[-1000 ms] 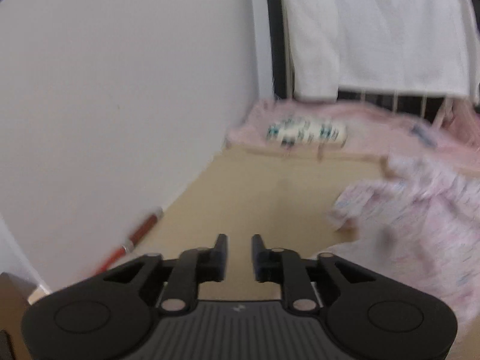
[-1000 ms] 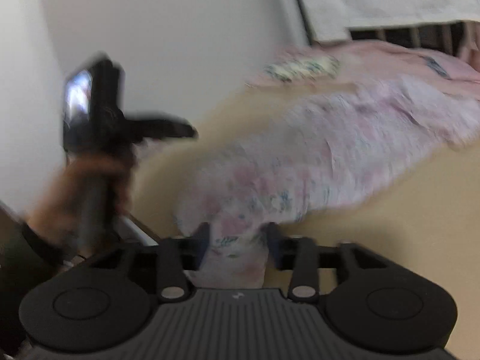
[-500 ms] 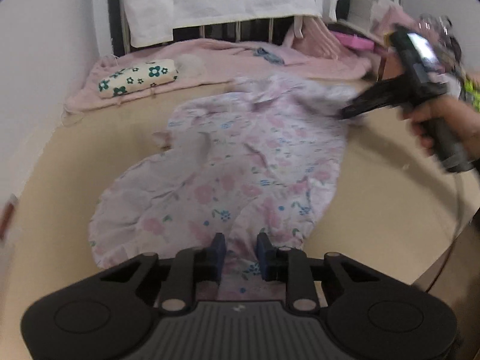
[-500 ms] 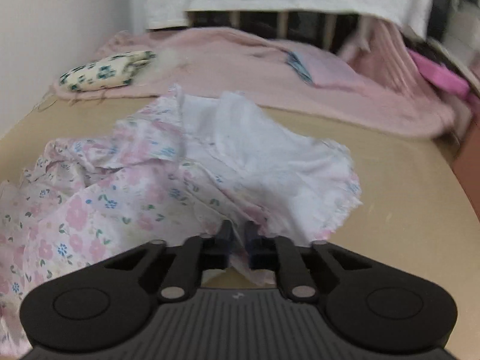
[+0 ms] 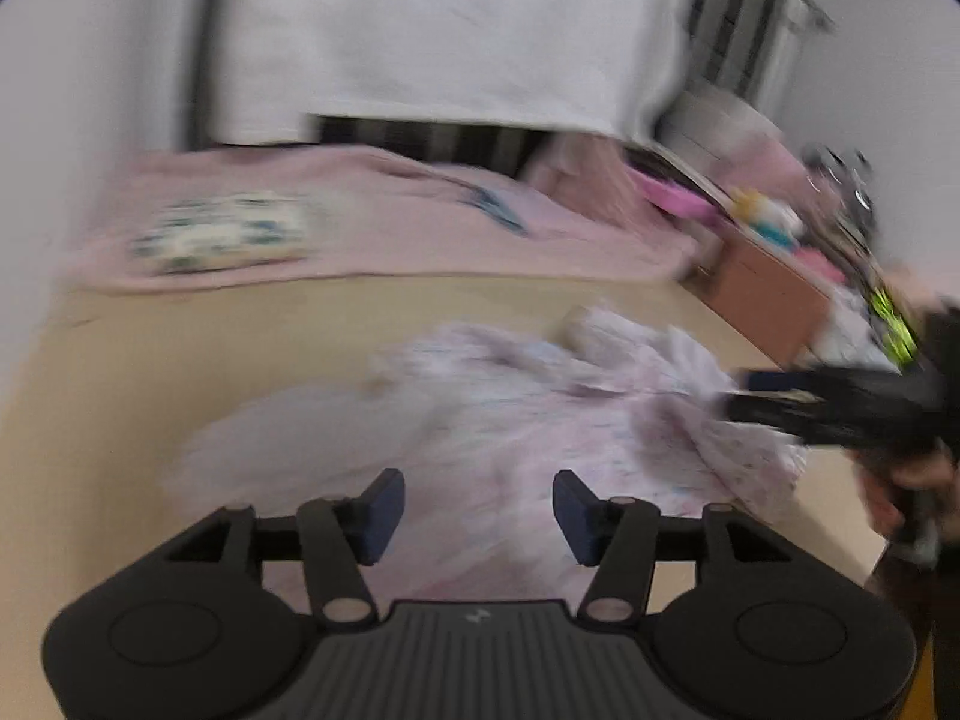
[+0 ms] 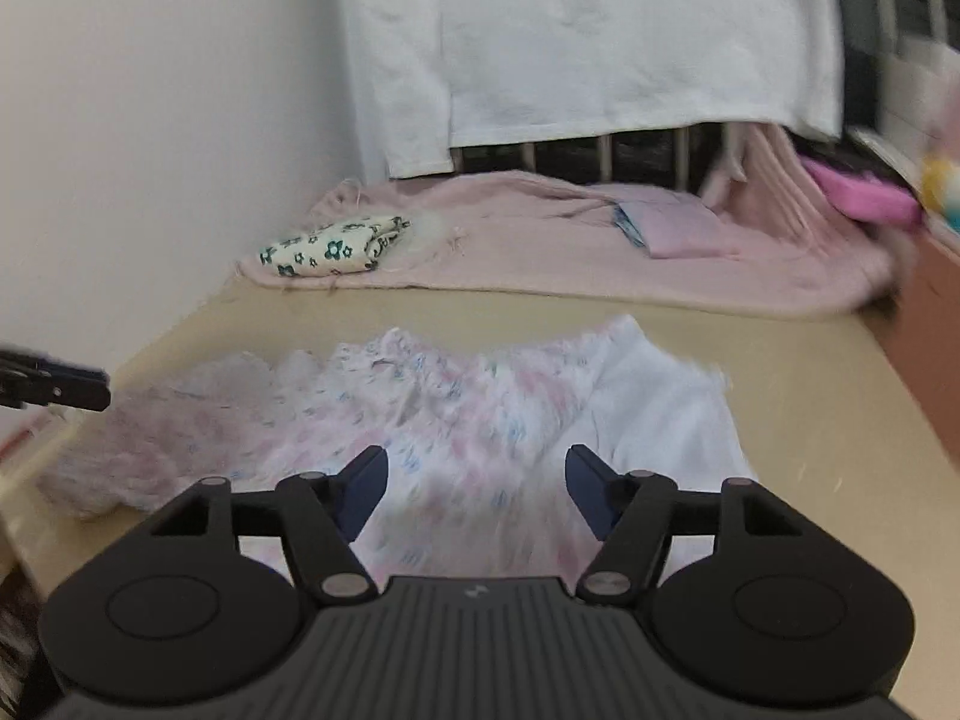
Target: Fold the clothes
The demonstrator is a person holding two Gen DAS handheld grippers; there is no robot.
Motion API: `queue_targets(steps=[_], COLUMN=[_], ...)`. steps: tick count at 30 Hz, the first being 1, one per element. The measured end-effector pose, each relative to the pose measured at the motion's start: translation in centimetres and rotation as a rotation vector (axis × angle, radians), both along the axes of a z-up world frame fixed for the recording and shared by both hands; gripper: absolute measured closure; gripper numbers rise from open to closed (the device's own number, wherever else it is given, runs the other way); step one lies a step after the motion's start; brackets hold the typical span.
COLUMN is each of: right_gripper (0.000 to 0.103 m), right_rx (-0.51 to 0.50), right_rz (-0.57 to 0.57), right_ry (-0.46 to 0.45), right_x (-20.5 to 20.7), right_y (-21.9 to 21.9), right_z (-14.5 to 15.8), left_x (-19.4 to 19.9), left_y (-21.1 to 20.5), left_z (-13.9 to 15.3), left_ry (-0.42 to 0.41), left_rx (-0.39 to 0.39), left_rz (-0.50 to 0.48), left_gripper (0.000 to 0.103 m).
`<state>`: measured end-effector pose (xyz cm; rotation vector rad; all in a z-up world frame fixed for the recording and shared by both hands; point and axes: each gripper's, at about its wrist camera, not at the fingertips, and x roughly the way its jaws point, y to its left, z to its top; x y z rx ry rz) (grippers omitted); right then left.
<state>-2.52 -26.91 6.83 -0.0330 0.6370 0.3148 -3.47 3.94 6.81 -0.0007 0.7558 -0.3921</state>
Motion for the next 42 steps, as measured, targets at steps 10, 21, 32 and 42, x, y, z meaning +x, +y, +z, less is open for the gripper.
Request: queue_targets(steps=[10, 21, 32, 42], right_gripper=[0.099, 0.099, 0.054, 0.066], right_rx=[0.035, 0.027, -0.054, 0.013], right_rz=[0.116, 0.422, 0.524, 0.146], right_ry=[0.125, -0.168, -0.081, -0.09], right_x=[2.7, -9.5, -15.8, -13.9], right_y=[-0.7, -3.8, -5.5, -6.9], right_z=[-3.1, 1.1, -1.9, -2.3], left_x=[4.2, -7.6, -14.3, -11.0], left_y=[-6.4, -1.8, 0.1, -3.8], left_z=[-3.0, 1.1, 1.6, -3.3], left_ry=[0.094, 0.022, -0.082, 0.027], left_rx=[0.031, -0.2, -0.229, -0.032], left_rz=[-0.079, -0.119, -0.2, -0.058], left_gripper=[0.102, 0.103, 0.07, 0.075])
